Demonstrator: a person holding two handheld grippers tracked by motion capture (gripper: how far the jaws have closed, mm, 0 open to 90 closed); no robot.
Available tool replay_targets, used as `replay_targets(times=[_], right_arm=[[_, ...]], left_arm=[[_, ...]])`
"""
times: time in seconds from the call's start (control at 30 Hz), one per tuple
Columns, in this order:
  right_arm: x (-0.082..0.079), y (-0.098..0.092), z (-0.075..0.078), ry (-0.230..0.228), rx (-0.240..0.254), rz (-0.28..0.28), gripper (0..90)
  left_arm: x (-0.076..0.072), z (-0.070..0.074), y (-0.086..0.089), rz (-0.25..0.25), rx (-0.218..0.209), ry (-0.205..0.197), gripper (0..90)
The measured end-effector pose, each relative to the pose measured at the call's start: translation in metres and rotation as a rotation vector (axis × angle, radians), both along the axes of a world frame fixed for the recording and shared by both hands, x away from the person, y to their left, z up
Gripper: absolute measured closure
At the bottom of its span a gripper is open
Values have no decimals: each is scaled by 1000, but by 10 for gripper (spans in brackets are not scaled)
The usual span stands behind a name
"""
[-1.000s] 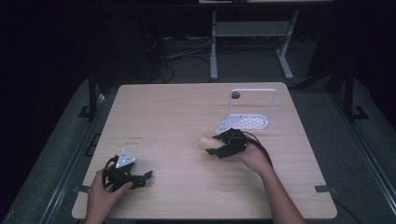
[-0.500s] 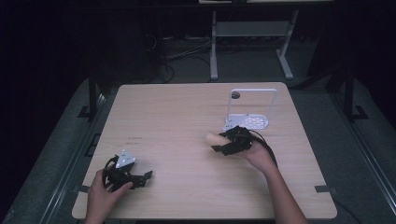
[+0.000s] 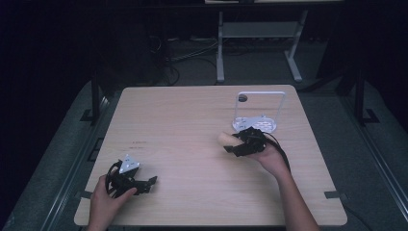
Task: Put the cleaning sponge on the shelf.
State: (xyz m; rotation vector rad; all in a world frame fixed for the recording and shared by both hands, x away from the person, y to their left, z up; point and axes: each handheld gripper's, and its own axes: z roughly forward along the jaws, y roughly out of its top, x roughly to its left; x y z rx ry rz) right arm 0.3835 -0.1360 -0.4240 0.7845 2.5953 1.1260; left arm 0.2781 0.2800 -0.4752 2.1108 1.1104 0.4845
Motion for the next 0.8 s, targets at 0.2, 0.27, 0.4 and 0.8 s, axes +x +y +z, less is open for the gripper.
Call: replay_targets(times=[0.2,0.27,0.4,0.8], right_arm=[[2,-8,0,-8,-5,-51,418],[4,-12,0,-16,-5,-56,418],[5,-18,0,-19,-6,-89,418],[12,-34,-1,-42,-20,-209,419]], left_arm=[[0,0,0,0,0,0,128],[0,0,0,0,0,0,128],[0,0,0,0,0,0,128],[0,0,0,0,0,0,128]])
